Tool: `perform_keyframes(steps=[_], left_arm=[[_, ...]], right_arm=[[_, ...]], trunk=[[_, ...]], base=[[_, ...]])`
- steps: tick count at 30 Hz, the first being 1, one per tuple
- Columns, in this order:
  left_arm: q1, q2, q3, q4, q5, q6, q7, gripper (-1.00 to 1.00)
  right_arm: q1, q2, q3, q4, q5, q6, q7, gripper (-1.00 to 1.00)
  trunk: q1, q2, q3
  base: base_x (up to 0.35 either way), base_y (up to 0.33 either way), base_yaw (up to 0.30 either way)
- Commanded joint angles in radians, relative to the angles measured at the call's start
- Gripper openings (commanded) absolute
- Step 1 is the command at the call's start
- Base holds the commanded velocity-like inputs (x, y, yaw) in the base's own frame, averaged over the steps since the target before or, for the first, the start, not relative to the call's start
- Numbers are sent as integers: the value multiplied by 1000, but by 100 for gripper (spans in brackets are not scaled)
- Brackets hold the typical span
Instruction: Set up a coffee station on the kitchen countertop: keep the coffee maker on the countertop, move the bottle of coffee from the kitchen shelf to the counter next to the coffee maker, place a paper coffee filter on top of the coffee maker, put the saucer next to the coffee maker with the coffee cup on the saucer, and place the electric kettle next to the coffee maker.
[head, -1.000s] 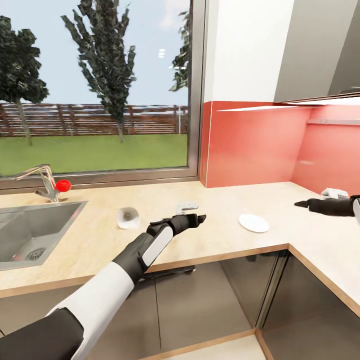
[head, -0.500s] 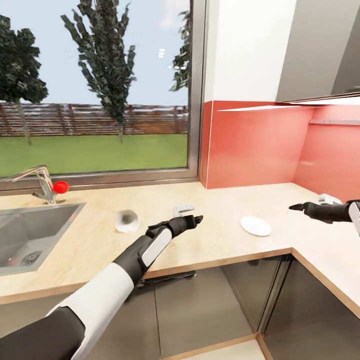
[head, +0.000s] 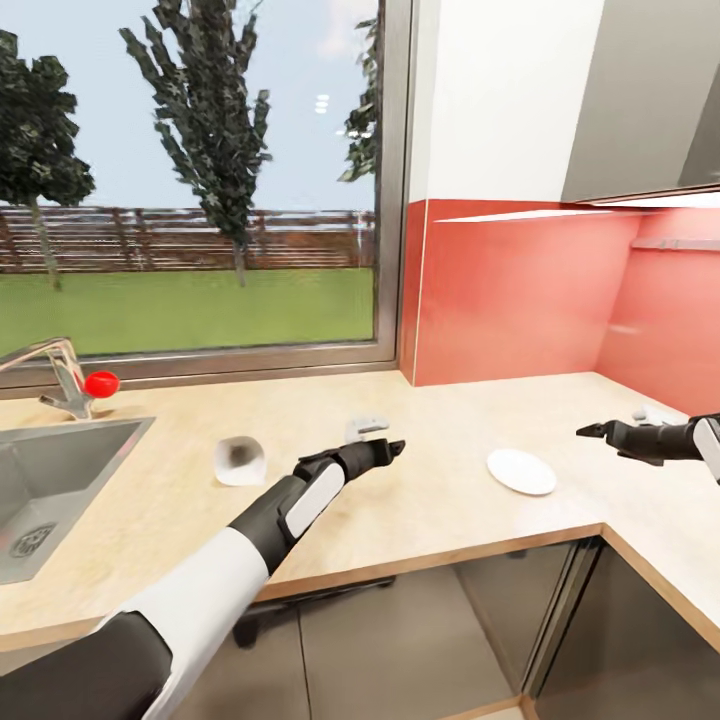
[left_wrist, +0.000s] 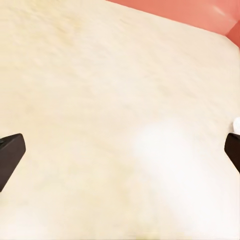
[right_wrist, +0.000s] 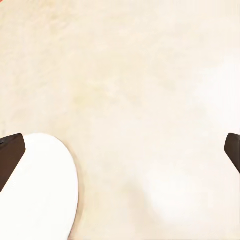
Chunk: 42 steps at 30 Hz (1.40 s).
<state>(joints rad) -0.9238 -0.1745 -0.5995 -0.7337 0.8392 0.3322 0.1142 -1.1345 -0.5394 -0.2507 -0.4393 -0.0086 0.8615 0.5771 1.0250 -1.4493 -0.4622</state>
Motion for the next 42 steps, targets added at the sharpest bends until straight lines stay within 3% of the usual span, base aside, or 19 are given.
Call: perform_keyframes(steps=[1,6,20,34,42], left_arm=[[-1,0,-13,-1,10,2,9,100],[-1,0,-33,-1,11,2,9,100],[0,0,-36,18,12,4,7,100],[2,0,-45,49,12,4,2,100],[4,0,-45,50,11,2,1,100]], right_arm=[[-1,0,-4,0,-1,7,2,100],[-1,-1,-3,18,0,1,7,100],[2,5,1,112,-1,-25,16,100],[7,5,1,117,2,-27,17,100],[7,7,2,164,4,-98,17,100]], trunk=[[0,-1,-1],[0,-1,-1],[0,-1,-1],[0,-1,-1],[0,-1,-1]], base=[[9,-43,0],[49,-199,0],[5,-86,0],[73,-187,0],[50,-74,0]])
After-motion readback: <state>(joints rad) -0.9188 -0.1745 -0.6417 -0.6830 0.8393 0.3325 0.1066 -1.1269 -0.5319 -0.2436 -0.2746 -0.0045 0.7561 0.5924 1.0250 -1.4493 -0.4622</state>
